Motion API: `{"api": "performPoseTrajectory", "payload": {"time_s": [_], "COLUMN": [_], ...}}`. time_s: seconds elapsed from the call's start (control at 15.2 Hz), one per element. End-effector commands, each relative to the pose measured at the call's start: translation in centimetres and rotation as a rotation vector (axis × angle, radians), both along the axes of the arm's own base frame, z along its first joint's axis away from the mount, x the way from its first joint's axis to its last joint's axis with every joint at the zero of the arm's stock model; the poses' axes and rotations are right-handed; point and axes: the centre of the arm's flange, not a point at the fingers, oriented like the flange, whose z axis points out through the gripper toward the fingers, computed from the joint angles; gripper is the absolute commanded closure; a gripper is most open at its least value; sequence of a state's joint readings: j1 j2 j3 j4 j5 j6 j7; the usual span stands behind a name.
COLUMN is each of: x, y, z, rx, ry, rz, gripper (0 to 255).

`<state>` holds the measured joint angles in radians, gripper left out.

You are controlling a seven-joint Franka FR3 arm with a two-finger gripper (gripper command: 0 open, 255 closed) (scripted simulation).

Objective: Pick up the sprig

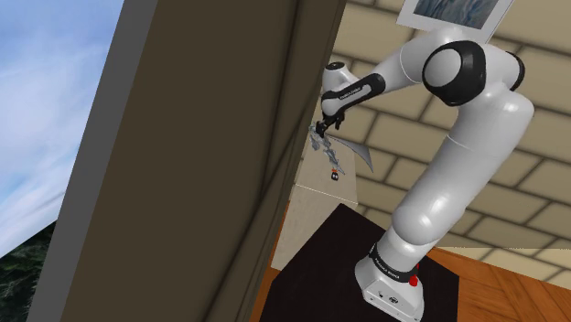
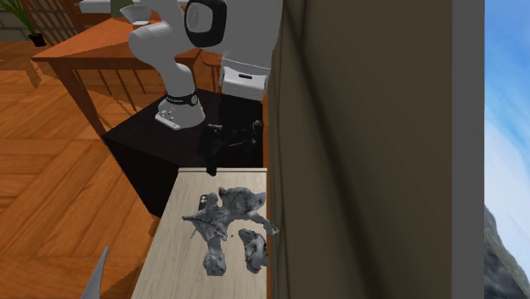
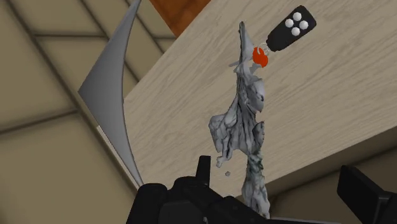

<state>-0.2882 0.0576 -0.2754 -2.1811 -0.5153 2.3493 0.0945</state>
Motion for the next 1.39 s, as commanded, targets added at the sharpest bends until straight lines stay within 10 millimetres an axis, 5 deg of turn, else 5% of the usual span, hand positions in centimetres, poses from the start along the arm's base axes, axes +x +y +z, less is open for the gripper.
{"api": "performPoseTrajectory", "payload": {"time_s": [0.0,0.66,0.73,1.32], "x": [1.1,1.4,1.3,1.4], "y": [-2.0,-2.8,-2.8,-2.8], "z": [-1.3,-5.6,-5.6,-5.6], "rx": [-0.02,-0.029,-0.029,-0.029], "ry": [0.013,0.012,0.012,0.012], "rz": [-0.022,-0.027,-0.027,-0.027], "gripper": [0,0,255,255]}}
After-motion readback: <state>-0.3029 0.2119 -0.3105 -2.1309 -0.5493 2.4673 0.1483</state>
